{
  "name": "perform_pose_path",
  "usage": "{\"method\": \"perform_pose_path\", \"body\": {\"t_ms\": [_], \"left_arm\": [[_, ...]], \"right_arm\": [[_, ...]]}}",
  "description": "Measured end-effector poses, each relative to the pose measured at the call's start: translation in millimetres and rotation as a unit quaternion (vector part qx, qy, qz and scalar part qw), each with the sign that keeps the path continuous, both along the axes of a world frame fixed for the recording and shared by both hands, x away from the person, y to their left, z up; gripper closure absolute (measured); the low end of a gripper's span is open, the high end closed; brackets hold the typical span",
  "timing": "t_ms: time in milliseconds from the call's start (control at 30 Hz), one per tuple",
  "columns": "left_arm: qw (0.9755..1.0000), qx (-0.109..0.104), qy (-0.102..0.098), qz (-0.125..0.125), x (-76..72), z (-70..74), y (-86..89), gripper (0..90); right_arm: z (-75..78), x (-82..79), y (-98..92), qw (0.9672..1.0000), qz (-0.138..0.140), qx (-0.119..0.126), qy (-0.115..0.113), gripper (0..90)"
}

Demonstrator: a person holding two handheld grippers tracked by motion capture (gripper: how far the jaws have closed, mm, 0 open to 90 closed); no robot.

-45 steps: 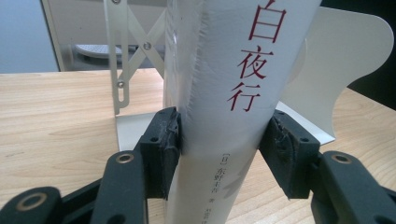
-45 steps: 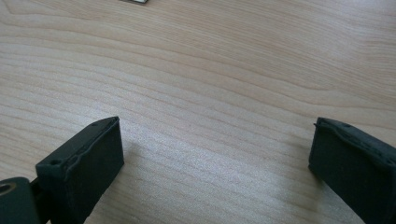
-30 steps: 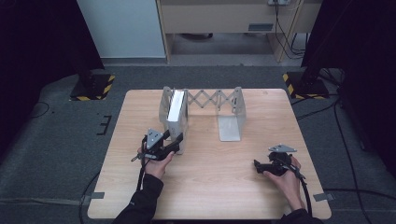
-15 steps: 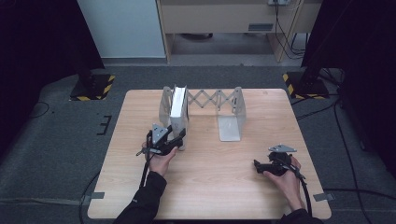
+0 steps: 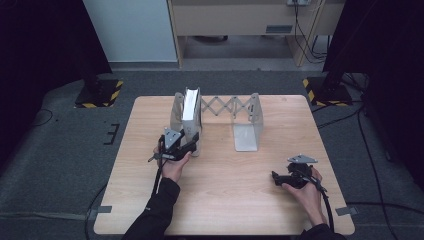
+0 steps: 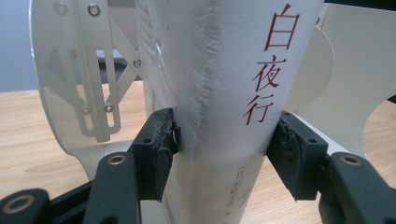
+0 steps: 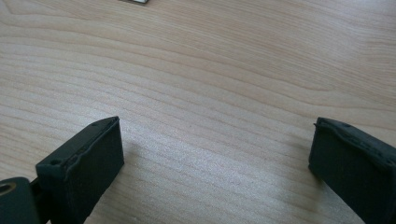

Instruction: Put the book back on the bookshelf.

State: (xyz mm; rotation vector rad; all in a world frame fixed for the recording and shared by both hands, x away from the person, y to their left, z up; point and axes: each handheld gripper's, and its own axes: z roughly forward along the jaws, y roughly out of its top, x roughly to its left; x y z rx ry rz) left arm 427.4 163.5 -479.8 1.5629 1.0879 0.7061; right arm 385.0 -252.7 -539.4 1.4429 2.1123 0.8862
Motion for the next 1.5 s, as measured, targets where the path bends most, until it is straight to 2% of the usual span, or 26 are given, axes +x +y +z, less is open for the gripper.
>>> {"method": "perform_pose_path", "body": {"t_ms": [333, 433, 500, 733, 900, 1067, 1100, 1133, 1333, 1433, 1467, 1500], "left_arm": [[0.9999, -0.006, -0.013, 0.004, 5.8, -2.9, 3.5, 42.3], [0.9999, 0.0, -0.012, 0.004, 6.8, -2.2, 3.1, 42.2], [0.9999, 0.015, -0.007, 0.002, 9.1, 1.5, 1.4, 41.9], [0.9998, 0.016, -0.01, 0.001, 11.7, 0.2, -0.6, 41.1], [0.9997, 0.021, -0.01, -0.009, 13.2, 0.1, -2.1, 40.4], [0.9997, 0.018, 0.0, -0.014, 12.7, 0.3, -1.7, 39.5], [0.9996, 0.022, 0.008, -0.015, 11.4, 0.7, -1.0, 35.8], [0.9996, 0.022, 0.008, -0.015, 11.4, 0.7, -1.0, 34.1], [0.9985, 0.038, 0.029, -0.029, -0.8, 8.0, 7.2, 29.0], [0.9985, 0.035, 0.03, -0.031, -9.0, 9.9, 12.3, 28.1], [0.9981, 0.033, 0.039, -0.035, -14.6, 9.5, 16.4, 27.6], [0.9981, 0.033, 0.039, -0.035, -14.6, 9.5, 16.4, 27.1]], "right_arm": [[0.0, 0.0, 0.0, 1.0, 0.0, 0.0, 0.0, 3.4], [0.0, 0.0, -0.1, 1.0, 0.0, 0.0, 0.0, 3.4], [0.0, 0.0, 0.0, 1.0, 0.0, 0.0, 0.0, 3.4], [0.0, 0.0, 0.0, 1.0, 0.0, 0.0, 0.0, 3.4], [0.0, 0.0, -0.1, 1.0, 0.0, 0.0, 0.0, 3.4], [0.0, -0.1, 0.0, 1.0, 0.0, 0.0, 0.0, 3.4], [0.0, 0.0, 0.0, 1.0, 0.0, 0.0, 0.0, 3.4], [0.0, 0.0, 0.0, 1.0, 0.0, 0.0, 0.0, 3.4], [0.0, -0.1, 0.0, 1.0, 0.0, 0.0, 0.0, 3.4], [0.0, -0.1, 0.0, 1.0, 0.0, 0.0, 0.0, 3.4], [0.0, -0.1, 0.0, 1.0, 0.0, 0.0, 0.0, 3.4], [0.0, -0.1, 0.0, 1.0, 0.0, 0.0, 0.0, 3.4]]}}
